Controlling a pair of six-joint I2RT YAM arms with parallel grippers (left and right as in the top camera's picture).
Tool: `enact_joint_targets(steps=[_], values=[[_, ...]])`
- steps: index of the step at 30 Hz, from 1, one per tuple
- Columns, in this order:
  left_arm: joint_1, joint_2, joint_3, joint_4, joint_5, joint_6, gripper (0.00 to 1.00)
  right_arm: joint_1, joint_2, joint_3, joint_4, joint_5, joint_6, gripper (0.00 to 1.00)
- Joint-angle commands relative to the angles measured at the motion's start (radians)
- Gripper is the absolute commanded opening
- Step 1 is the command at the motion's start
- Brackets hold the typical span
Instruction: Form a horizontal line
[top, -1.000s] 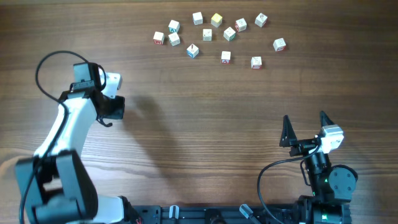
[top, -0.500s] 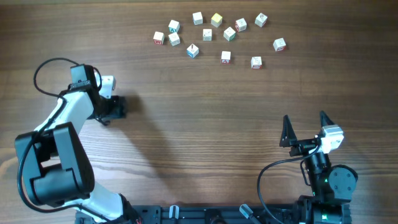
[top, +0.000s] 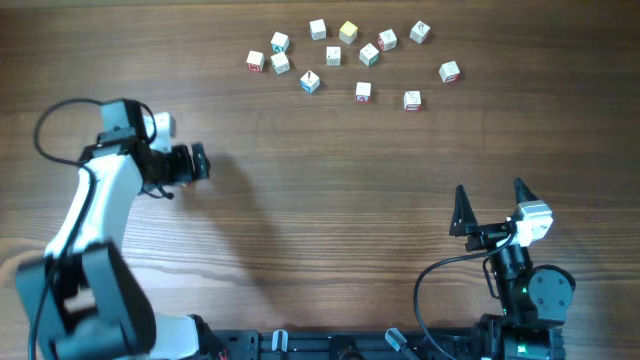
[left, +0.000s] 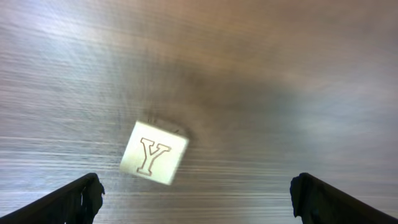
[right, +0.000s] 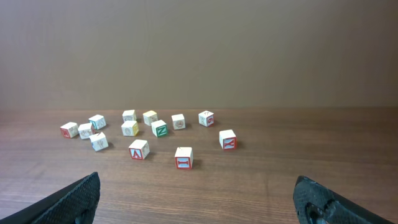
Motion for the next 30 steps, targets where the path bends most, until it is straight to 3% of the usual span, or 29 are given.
enact_joint_targets(steps=[1, 6, 13, 18, 21, 24, 30], values=[[0.004, -0.169, 0.092, -0.006, 0.089, -0.171, 1.00, -0.004, -0.008, -0.001, 0.005, 0.010, 0.012, 1.00], [-0.013, -0.239, 0.105, 0.131, 0.304, -0.152, 1.00, -0.004, -0.008, -0.001, 0.005, 0.010, 0.012, 1.00], [-0.149, -0.172, 0.104, 0.335, 0.308, 0.094, 1.00, -0.004, -0.008, -0.001, 0.005, 0.011, 0.011, 1.00], [-0.196, -0.108, 0.104, 0.538, 0.295, 0.094, 1.00, -0.004, -0.008, -0.001, 0.010, 0.010, 0.041, 1.00], [-0.207, -0.037, 0.105, 0.681, 0.171, 0.030, 1.00, -0.004, -0.007, -0.001, 0.005, 0.005, 0.175, 1.00], [-0.207, 0.051, 0.111, 0.755, 0.104, 0.032, 1.00, -0.004, -0.006, -0.001, 0.006, 0.002, 0.409, 1.00], [-0.219, 0.315, 0.327, 0.695, 0.101, 0.043, 1.00, -0.004, -0.006, -0.001, 0.006, 0.003, 0.693, 1.00]])
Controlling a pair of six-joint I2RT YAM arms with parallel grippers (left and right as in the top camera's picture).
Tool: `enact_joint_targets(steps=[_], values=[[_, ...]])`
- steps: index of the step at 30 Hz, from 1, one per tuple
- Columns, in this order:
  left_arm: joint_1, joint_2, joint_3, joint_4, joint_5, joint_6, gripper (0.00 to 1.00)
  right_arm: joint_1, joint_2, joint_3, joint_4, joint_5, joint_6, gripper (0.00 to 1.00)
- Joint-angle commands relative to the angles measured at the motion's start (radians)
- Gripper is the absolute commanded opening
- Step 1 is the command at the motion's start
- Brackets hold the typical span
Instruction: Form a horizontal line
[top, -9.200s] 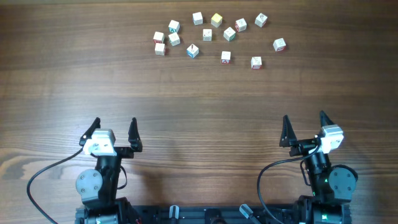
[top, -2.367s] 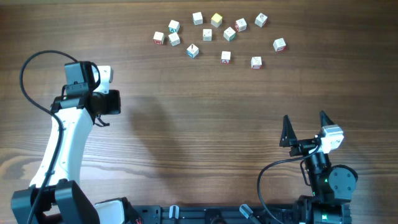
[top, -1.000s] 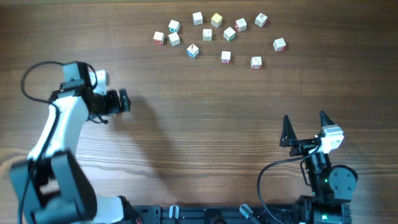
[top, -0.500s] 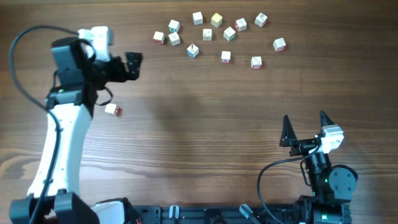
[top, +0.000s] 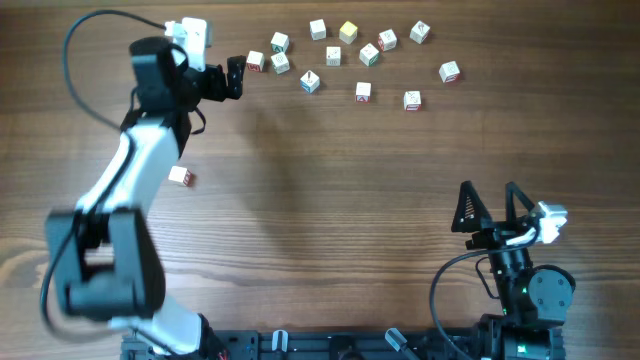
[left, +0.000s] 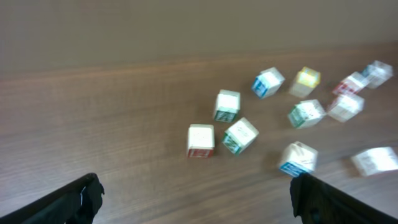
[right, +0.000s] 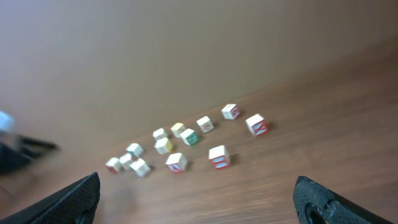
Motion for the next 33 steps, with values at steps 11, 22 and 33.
enact_joint_targets(steps=[11, 22, 33], values=[[-0.071, 0.463, 0.480, -0.201, -0.039, 0.000, 1.00, -0.004, -0.006, -0.001, 0.002, 0.026, 0.572, 1.00], [-0.079, 0.574, 0.480, -0.183, -0.040, -0.003, 0.92, -0.004, 0.043, -0.001, -0.001, 0.032, 0.563, 1.00], [-0.077, 0.572, 0.480, -0.159, -0.040, -0.003, 0.29, -0.004, 0.202, -0.001, -0.001, 0.029, 0.567, 0.99]])
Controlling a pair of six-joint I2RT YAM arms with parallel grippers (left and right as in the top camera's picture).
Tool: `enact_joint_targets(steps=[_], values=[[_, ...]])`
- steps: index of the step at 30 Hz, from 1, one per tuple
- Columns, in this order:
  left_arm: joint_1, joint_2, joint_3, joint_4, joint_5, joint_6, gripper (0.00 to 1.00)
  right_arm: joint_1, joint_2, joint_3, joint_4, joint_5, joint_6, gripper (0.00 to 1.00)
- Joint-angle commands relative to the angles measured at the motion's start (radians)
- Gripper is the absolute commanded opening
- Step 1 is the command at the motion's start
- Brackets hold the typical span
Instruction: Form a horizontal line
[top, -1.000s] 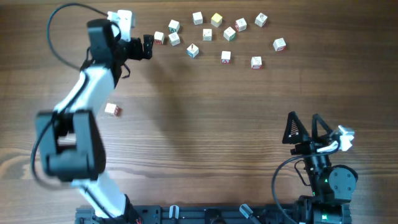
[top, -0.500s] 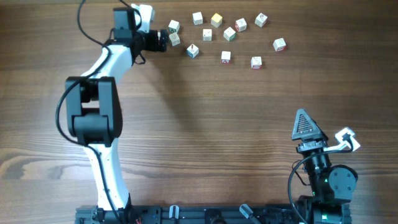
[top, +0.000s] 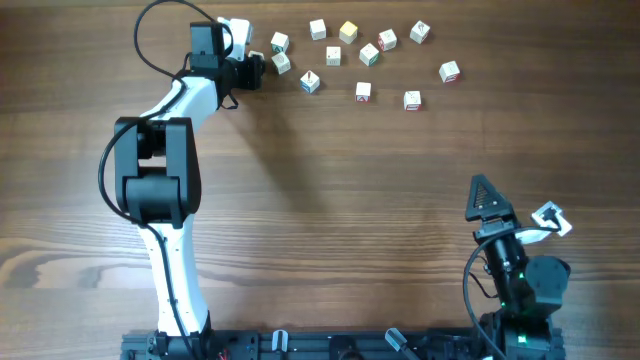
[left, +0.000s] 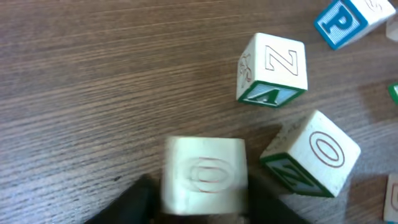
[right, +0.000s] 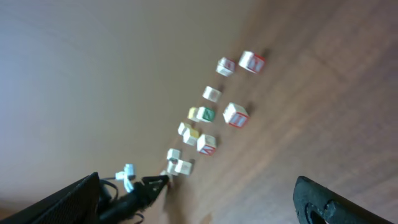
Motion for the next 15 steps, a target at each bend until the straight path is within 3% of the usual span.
enact_joint_targets(steps=[1, 4, 7, 15], values=[[0.004, 0.017, 0.010, -0.005, -0.003, 0.008, 0.24, -0.004, 0.055, -0.001, 0.003, 0.013, 0.014, 0.99], [0.004, -0.038, 0.010, -0.071, -0.002, 0.008, 0.14, -0.004, 0.086, -0.001, 0.003, 0.005, 0.013, 0.99], [0.004, -0.111, 0.010, -0.158, -0.004, 0.008, 0.13, -0.004, 0.094, -0.001, 0.005, -0.010, 0.013, 0.99], [0.004, -0.430, 0.010, -0.589, -0.056, 0.008, 0.09, -0.004, 0.095, -0.001, 0.007, -0.056, -0.012, 0.99]])
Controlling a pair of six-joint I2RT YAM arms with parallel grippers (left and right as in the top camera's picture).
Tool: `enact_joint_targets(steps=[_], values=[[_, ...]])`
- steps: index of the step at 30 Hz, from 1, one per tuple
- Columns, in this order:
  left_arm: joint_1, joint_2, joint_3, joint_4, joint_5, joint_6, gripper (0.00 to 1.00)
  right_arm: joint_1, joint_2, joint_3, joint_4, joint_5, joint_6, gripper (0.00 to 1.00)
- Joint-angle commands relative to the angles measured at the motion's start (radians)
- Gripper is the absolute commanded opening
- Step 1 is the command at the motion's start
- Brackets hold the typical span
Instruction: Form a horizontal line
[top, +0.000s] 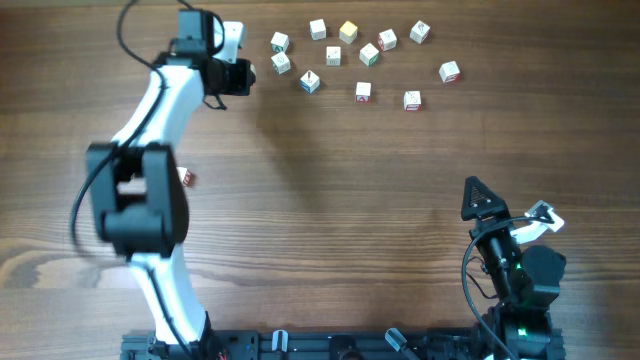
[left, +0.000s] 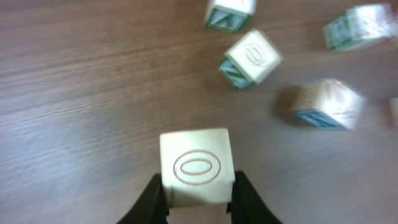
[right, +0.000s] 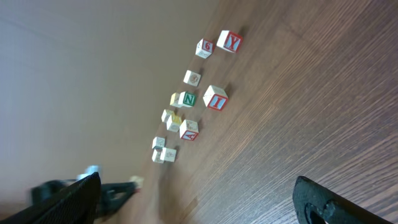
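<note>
My left gripper (top: 240, 77) is shut on a cream block with an oval O (left: 196, 165), held just left of the scattered letter blocks (top: 333, 55) at the far middle of the table. The fingers (left: 153, 199) press both of its sides. In the left wrist view a green O block (left: 250, 57) and a blue-edged block (left: 323, 102) lie beyond it. One red-marked block (top: 185, 177) lies alone at the left, partly under my arm. My right gripper (right: 196, 190) stands open and empty near the front right (top: 480, 198).
The loose blocks spread across the far edge as far as a red block (top: 449, 71) on the right. The right wrist view is tilted and shows the same blocks (right: 216, 97) far off. Wood table (top: 330, 210) all round.
The left gripper held the O block on the table at the cluster's left end; now it holds it slightly nearer and further left, away from the two green blocks. The right wrist has rolled a little more.
The left gripper was open over a Y block at the table's left. Then it was open near the far cluster, the Y block left behind. Then it sat round the O block, which it now holds. The right wrist has tilted over throughout, staying open.
</note>
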Motion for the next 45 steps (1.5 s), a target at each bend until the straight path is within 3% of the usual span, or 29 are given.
enact_joint_targets(steps=[1, 5, 9, 27, 40, 45], values=[[0.004, -0.232, 0.008, -0.178, -0.062, 0.001, 0.07, -0.004, 0.002, -0.001, 0.007, -0.045, -0.046, 0.99], [0.004, -0.348, 0.006, -0.449, -0.091, -0.019, 0.04, -0.004, 0.008, -0.001, 0.010, -0.091, -0.120, 0.99], [0.004, -0.361, -0.010, -0.576, -0.163, -0.025, 0.04, -0.004, 0.045, -0.001, 0.010, -0.097, -0.128, 0.99], [0.094, -0.361, -0.458, -0.311, -0.193, -0.085, 0.04, -0.004, 0.407, -0.001, 0.050, -0.097, -0.124, 1.00], [0.126, -0.361, -0.620, -0.217, -0.260, -0.074, 0.04, -0.004, 0.445, -0.001, 0.089, -0.094, -0.124, 1.00], [0.167, -0.361, -0.620, -0.188, -0.259, -0.074, 0.14, -0.004, 0.445, -0.001, 0.089, -0.093, -0.124, 1.00]])
